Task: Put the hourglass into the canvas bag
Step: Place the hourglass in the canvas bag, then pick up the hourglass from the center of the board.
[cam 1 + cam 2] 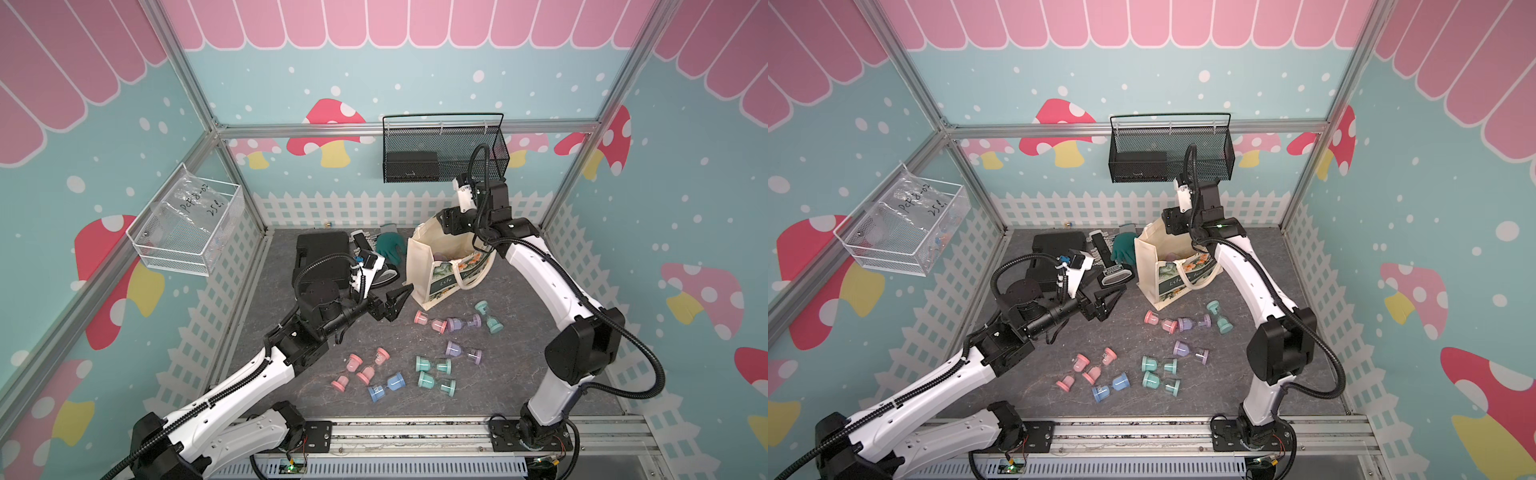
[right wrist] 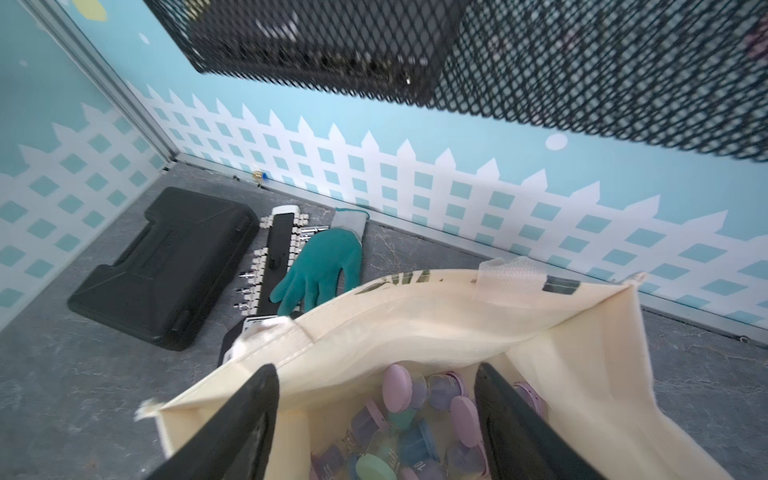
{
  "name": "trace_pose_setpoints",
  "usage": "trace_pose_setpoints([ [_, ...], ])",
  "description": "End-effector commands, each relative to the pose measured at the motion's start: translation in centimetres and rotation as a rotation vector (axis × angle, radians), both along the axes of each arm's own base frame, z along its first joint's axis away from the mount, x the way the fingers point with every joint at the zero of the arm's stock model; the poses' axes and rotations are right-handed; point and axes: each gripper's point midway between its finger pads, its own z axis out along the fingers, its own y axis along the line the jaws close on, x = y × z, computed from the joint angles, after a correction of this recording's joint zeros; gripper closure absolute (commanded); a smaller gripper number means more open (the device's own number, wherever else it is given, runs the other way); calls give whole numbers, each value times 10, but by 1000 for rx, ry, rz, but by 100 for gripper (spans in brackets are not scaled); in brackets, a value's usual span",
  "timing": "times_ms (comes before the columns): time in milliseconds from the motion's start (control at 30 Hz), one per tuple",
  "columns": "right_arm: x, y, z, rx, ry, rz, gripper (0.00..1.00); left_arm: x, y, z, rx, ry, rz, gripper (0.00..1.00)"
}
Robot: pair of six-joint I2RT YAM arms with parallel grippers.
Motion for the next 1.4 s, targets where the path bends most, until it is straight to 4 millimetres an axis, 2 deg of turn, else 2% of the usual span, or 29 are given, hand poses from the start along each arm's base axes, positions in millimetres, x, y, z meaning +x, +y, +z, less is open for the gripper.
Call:
trace_pose_setpoints([
  [0,-31,10,13,39,-5,59,22,0,16,-10,21,57,68,1],
  [167,-74,13,19,27,-15,61,22,-2,31,-23,16,123,132,1],
  [267,-103,18,11,7,-4,72,21,-3,35,-27,-13,158,153,0],
  [367,-129,25,-8,-41,43,103,21,-4,36,-27,-47,185,155,1],
  [533,-166,27,-52,-88,140,141,21,-3,33,-26,-122,259,163,1],
  [633,-185,32,-71,-91,176,184,21,-3,32,-26,-144,293,172,1],
  [733,-201,42,-98,-110,213,255,21,-5,29,-27,-165,326,186,0],
  [900,-209,52,-149,-154,286,278,22,-5,24,-23,-194,355,220,1],
  [1100,-209,63,-198,-160,321,290,22,2,24,-34,-218,419,271,1],
  [1233,-202,65,-222,-215,315,268,22,11,33,-42,-242,472,360,1],
  [1367,-194,62,-237,-233,295,229,22,12,34,-38,-254,467,371,1],
])
